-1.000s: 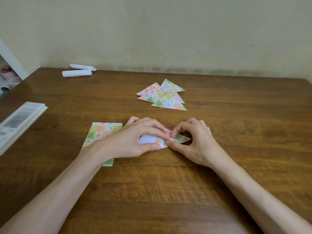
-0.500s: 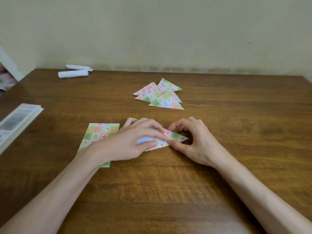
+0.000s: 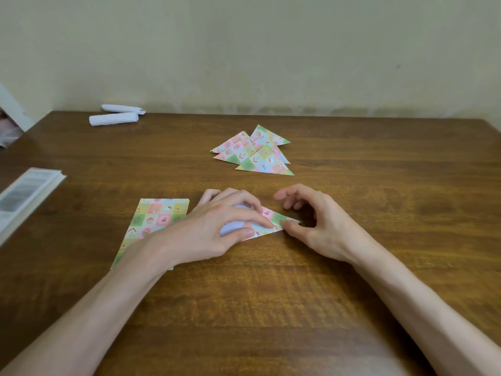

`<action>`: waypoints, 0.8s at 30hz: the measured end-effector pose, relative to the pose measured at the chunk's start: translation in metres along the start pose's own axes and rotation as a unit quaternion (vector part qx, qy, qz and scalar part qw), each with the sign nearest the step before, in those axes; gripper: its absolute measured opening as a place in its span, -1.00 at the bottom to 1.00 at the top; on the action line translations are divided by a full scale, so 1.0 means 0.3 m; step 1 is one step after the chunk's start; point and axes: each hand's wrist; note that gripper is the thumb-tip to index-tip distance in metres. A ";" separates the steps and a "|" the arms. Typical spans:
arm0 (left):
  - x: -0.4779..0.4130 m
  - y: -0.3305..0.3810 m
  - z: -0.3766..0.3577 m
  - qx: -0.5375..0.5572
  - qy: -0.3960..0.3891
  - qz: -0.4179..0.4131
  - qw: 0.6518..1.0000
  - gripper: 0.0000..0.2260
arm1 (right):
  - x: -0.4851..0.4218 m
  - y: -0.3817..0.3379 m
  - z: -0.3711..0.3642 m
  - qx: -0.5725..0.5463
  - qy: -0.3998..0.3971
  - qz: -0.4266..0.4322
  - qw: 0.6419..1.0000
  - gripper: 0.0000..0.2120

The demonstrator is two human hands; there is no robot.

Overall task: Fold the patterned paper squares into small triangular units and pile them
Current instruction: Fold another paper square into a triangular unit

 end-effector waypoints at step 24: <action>0.001 -0.021 0.020 0.021 -0.011 0.009 1.000 -0.76 | -0.007 0.013 0.041 -0.069 -0.036 -0.022 0.997 -0.36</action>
Point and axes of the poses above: each hand's wrist, its own x-axis away from the middle knuckle, its own z-axis out of the back of the hand, y = z × x, and after that the axes turned 2 degrees about z, right-handed
